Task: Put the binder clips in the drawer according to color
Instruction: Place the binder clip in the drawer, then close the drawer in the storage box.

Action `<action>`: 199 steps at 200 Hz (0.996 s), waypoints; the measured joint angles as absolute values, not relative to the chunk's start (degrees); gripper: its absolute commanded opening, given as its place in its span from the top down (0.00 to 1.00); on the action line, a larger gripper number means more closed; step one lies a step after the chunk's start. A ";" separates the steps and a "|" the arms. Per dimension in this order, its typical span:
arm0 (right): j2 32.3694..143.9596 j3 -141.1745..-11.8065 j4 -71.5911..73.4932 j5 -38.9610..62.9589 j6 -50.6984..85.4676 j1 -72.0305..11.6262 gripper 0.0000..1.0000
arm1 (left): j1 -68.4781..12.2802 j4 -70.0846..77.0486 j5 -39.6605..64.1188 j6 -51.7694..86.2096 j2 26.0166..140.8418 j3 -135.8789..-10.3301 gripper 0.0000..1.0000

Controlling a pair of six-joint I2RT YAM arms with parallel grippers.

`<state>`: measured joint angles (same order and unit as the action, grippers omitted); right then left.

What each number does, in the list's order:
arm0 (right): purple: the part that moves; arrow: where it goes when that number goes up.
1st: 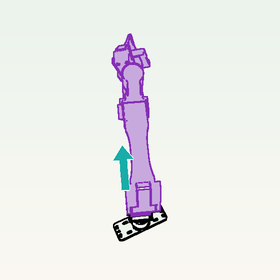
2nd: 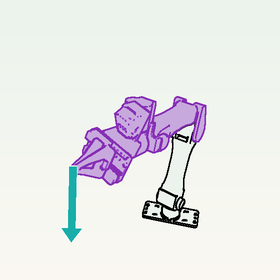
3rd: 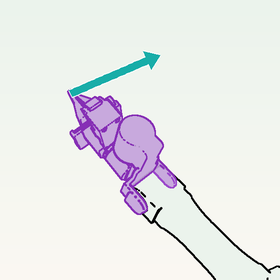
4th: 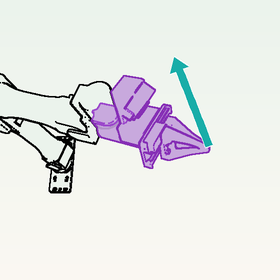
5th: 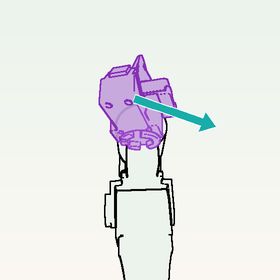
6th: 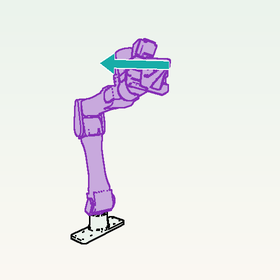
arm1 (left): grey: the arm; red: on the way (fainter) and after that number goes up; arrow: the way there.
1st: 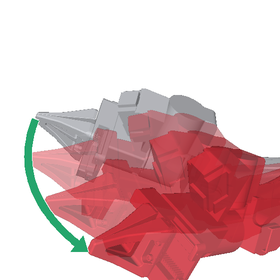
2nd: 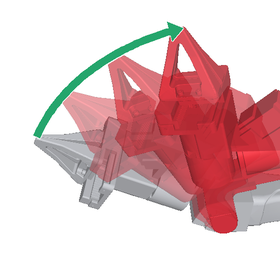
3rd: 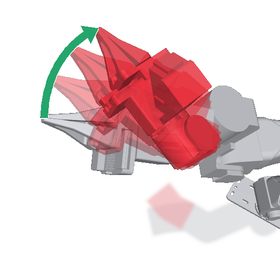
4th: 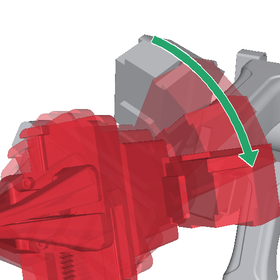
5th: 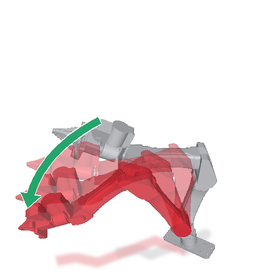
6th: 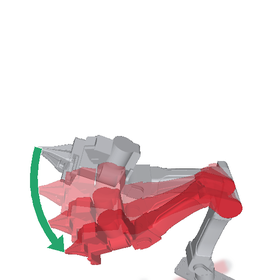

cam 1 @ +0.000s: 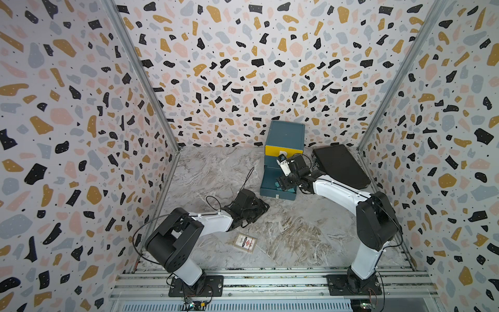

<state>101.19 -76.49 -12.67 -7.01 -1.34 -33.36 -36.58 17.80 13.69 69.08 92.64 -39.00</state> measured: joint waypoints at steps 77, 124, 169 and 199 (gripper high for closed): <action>77.30 -65.54 -17.98 -12.12 13.26 -32.97 0.68 | -36.82 33.12 13.52 74.74 108.64 -46.19 0.63; 61.98 -53.28 -22.90 -8.82 21.15 -32.82 0.74 | -36.62 38.04 10.59 76.53 114.45 -50.94 0.64; 54.28 -49.74 -26.92 -4.99 25.67 -32.82 0.78 | -35.64 38.63 9.28 78.30 119.57 -57.65 0.64; 51.70 -47.57 -29.06 -3.40 27.42 -32.82 0.79 | -34.28 38.68 8.56 79.02 122.58 -62.11 0.64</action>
<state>51.70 -47.57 -29.06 -3.40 27.42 -32.82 -34.28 38.68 8.56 79.02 122.58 -62.11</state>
